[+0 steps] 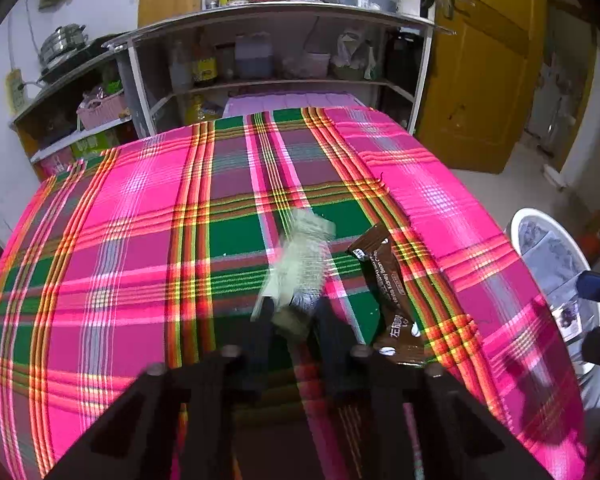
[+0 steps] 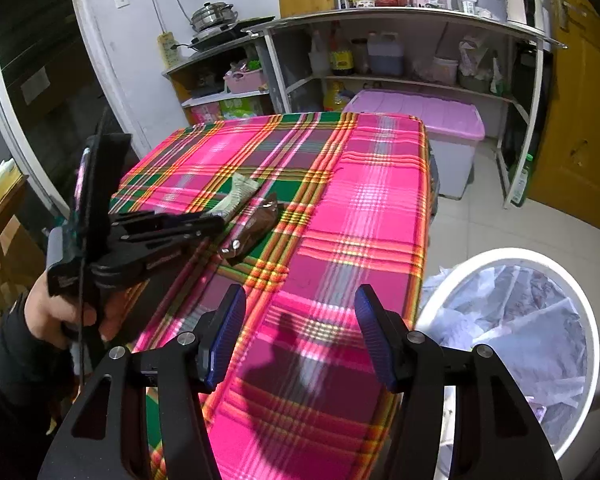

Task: Collect trash
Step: 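Grasp the white paper wrapper with the left tool while the right tool grasps the brown wrapper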

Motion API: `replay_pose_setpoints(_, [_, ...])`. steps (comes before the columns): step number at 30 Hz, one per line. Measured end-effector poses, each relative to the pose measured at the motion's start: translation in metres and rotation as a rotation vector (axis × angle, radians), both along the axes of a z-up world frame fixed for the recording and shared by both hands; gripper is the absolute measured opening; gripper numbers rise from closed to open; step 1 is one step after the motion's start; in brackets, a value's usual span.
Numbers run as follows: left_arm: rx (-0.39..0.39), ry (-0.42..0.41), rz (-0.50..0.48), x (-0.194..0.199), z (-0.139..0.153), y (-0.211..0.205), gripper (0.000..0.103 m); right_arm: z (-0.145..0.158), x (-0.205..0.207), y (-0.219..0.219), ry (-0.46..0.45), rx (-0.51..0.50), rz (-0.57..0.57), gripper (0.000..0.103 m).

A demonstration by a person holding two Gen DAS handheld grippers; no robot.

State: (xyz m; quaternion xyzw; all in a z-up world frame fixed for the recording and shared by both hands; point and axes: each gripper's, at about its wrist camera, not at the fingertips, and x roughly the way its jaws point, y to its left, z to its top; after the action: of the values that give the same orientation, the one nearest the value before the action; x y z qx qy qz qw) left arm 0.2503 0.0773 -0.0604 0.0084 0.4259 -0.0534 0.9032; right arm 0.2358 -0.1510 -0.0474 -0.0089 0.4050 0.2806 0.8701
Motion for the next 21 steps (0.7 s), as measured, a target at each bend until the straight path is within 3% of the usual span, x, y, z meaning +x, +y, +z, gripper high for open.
replay_pose_setpoints(3, [-0.03,-0.009,0.02,-0.01,0.004,0.006,0.001,0.002,0.004,0.011,-0.001,0.002,0.012,0.058])
replay_pose_setpoints(13, [-0.145,-0.081,0.102,-0.059,0.024,0.033,0.0,-0.006,0.026,0.059,0.049,0.0,0.065,0.057])
replay_pose_setpoints(21, [-0.196,-0.118,0.142,-0.086,0.032,0.049,0.0,-0.027,0.056,0.087,0.116,-0.024,0.051,0.051])
